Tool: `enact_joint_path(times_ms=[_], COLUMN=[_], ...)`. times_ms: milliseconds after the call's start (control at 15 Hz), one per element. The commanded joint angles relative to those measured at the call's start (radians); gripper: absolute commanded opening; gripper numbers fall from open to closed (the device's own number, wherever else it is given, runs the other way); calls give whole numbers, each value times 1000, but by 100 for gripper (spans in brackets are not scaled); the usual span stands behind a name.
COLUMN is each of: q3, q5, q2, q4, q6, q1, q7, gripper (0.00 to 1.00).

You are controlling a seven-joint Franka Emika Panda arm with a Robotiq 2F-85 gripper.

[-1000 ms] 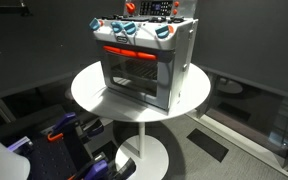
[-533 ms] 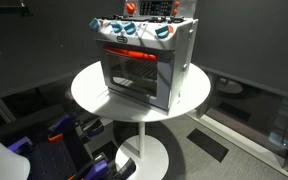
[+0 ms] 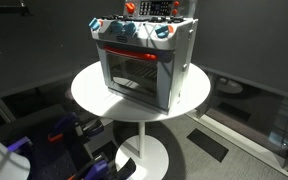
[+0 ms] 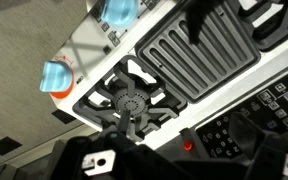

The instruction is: Push the top right button of the toy stove

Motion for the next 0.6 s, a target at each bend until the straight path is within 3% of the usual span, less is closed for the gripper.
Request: enact_joint_path(times_ms=[0, 533], q3=[-19, -87], q5=[-62, -88], q2=[94, 254], q4=[93, 240], q6=[-8, -48], q1=[-3, 30], q7=[75, 139], gripper=[100, 100])
